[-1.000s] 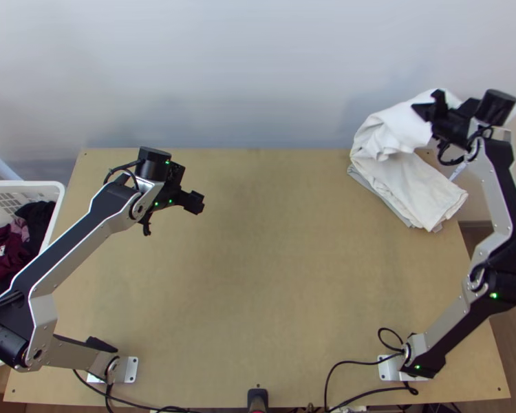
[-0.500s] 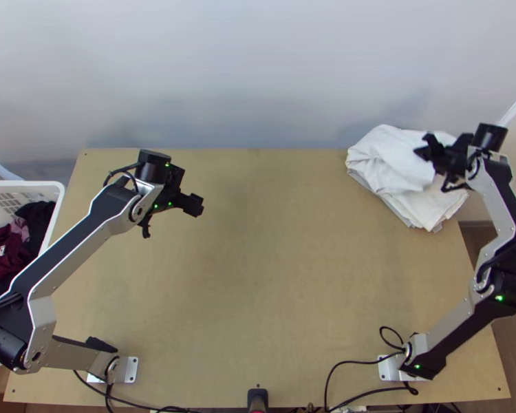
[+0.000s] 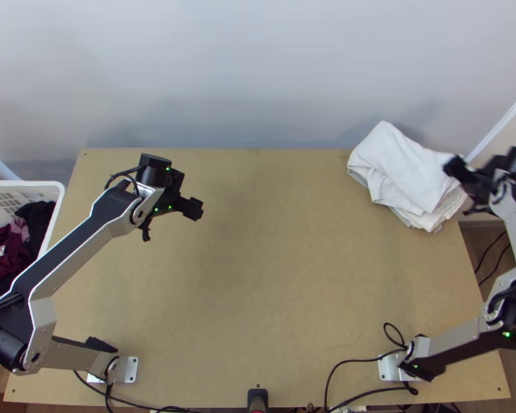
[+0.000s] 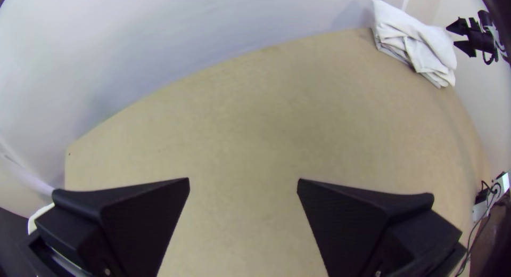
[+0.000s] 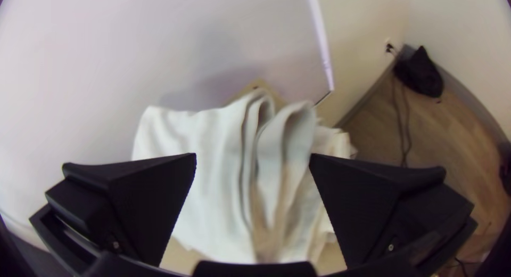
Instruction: Fold the t-shirt
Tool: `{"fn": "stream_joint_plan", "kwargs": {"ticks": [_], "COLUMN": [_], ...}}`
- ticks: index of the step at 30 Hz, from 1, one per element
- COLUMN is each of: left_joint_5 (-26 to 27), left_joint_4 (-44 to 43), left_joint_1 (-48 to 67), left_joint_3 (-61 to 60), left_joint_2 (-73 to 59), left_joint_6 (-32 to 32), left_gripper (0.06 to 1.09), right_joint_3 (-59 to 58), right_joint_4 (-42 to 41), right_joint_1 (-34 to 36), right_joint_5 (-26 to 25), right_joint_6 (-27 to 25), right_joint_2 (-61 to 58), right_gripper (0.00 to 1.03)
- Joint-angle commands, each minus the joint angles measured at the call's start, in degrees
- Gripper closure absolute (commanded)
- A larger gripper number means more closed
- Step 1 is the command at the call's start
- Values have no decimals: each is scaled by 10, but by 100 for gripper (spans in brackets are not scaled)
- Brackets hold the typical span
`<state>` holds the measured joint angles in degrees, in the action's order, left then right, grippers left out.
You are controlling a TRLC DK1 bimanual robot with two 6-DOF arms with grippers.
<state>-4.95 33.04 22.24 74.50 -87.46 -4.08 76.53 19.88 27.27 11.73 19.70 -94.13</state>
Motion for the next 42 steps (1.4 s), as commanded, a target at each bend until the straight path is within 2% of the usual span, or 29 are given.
{"fn": "stream_joint_plan", "kwargs": {"ticks": [1, 4, 7, 11, 14, 19, 23, 27, 29, 35, 42], "left_joint_5": [6, 6, 6, 6, 6, 6, 6, 6, 6, 6, 6], "left_joint_4": [-5, -5, -5, -5, -5, -5, -5, -3, -3, -2, 1], "left_joint_1": [-11, -19, -21, -21, -21, -21, -21, -23, -24, -29, -30], "left_joint_3": [-15, -15, -14, -11, -10, -8, -8, -8, -10, -11, -3], "left_joint_2": [27, 34, 41, 41, 41, 47, 51, 53, 54, 55, 63], "left_joint_6": [0, -3, -4, -4, -2, -1, -1, 0, 0, 0, 1], "left_gripper": [10, 10, 10, 10, 10, 10, 10, 10, 10, 10, 10], "right_joint_3": [-32, -64, -111, -161, -200, -187, -179, -174, -172, -97, 14], "right_joint_4": [-48, -107, -185, -282, -389, -436, -455, -456, -455, -443, -436], "right_joint_1": [16, 2, -61, -147, -184, -162, -122, -94, -93, -158, -235], "right_joint_5": [-58, -65, -68, -128, -166, -206, -223, -239, -240, -265, -274], "right_joint_6": [-33, -55, -102, -169, -219, -215, -184, -166, -155, -143, -153], "right_joint_2": [59, 135, 200, 196, 137, -19, -109, -149, -128, -33, -120], "right_gripper": [4, 4, 5, 5, 5, 5, 5, 5, 5, 5, 5]}}
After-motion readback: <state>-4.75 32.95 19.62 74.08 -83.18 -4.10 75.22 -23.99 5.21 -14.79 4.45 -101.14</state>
